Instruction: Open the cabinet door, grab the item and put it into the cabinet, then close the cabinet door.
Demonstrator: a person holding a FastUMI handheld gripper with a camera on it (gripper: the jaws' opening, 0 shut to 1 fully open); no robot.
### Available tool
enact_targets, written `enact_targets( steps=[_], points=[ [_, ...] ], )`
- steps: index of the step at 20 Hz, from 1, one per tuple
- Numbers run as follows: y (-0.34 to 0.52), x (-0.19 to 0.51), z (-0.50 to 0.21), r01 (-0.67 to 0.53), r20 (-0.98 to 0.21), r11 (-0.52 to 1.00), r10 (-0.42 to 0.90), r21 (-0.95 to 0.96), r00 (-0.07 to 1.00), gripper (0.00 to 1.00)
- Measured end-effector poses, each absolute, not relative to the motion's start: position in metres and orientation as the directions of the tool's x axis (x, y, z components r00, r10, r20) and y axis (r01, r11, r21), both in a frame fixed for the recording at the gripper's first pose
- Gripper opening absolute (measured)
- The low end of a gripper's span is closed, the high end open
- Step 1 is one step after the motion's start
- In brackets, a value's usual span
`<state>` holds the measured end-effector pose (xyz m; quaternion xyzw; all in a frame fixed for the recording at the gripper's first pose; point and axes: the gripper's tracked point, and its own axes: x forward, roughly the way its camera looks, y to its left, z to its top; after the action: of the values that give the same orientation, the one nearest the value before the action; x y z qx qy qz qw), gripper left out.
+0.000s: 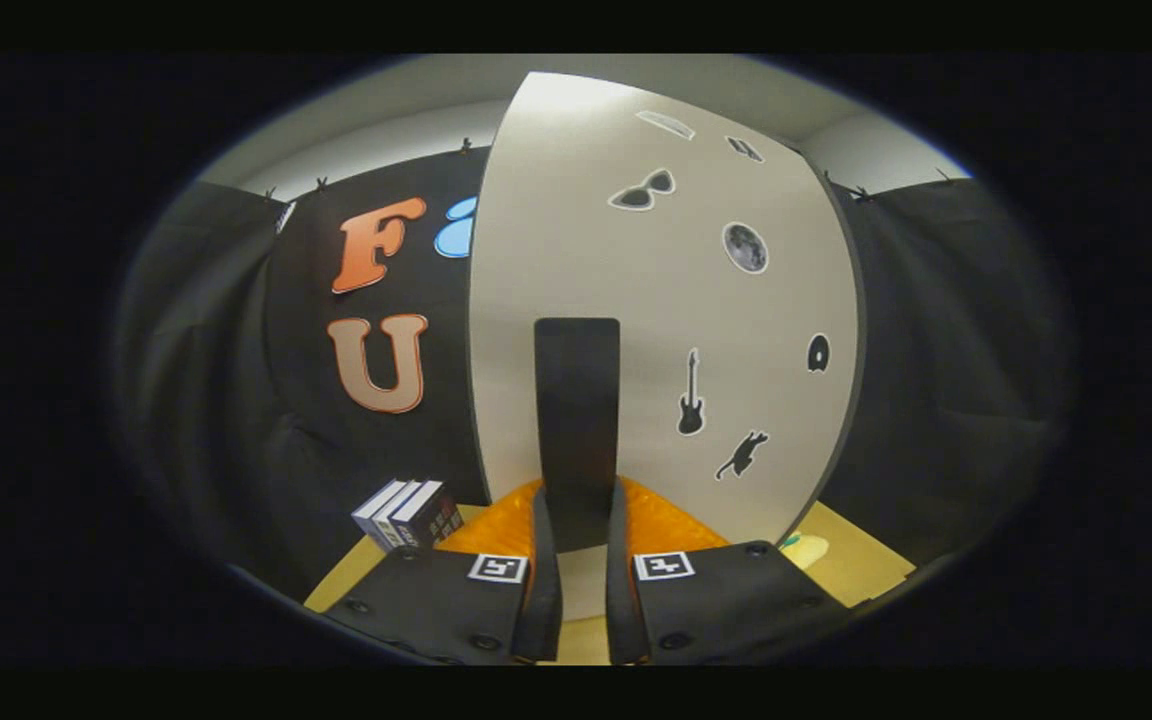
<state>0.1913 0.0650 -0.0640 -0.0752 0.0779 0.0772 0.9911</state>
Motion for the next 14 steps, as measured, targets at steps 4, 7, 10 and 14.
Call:
enact_targets(
  steps=[4,7,10,14],
  points=[
    [0.054,0.177,-0.061,-0.173,-0.159,0.978,0.153,-0.115,0.975,0.25],
    [0.047,0.169,-0.059,-0.165,-0.151,0.981,0.148,-0.106,0.977,0.25],
    [0.04,0.161,-0.057,-0.153,-0.143,0.984,0.138,-0.097,0.98,0.24],
    [0.029,0.153,-0.055,-0.14,-0.139,0.987,0.128,-0.077,0.982,0.21]
  ],
)
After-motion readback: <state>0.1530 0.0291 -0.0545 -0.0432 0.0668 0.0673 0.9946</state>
